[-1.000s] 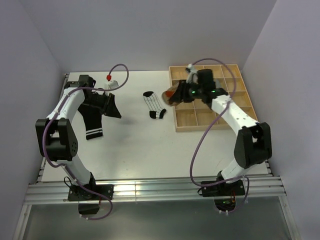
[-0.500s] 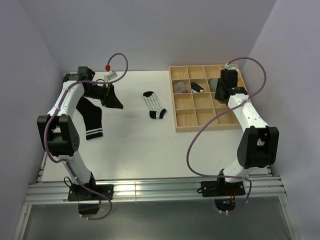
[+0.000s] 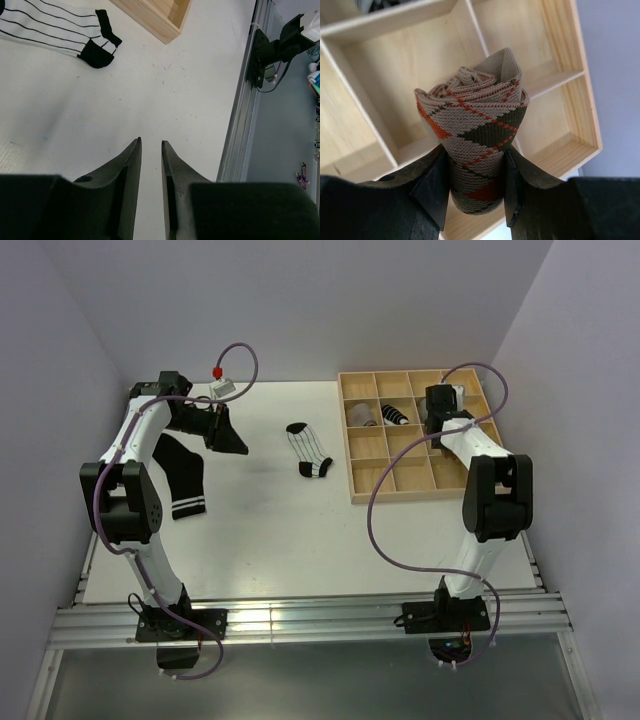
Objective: Roll the socks
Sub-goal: Place the sock in the storage box.
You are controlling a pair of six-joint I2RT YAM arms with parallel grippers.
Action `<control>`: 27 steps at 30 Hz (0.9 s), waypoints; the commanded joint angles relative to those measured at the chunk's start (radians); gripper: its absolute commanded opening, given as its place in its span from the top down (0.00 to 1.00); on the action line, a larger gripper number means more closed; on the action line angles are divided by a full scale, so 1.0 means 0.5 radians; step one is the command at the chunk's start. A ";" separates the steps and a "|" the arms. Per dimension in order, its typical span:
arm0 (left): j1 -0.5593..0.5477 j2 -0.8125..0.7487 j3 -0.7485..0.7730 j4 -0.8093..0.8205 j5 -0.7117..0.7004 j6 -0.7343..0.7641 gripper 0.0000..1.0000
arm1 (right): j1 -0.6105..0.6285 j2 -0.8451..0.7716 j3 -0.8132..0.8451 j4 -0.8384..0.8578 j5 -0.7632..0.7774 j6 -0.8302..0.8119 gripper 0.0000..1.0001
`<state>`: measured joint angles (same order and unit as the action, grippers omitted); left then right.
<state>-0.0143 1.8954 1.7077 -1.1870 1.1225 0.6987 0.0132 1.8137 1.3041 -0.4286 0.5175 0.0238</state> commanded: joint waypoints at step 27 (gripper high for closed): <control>0.001 0.044 0.082 -0.056 0.010 0.146 0.72 | 0.127 0.382 0.334 0.026 0.092 -0.149 1.00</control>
<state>-0.0143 1.9419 1.7279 -1.1984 1.1183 0.7433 0.0669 1.9846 1.4097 -0.3885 0.6067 -0.0612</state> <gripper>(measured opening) 0.285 0.465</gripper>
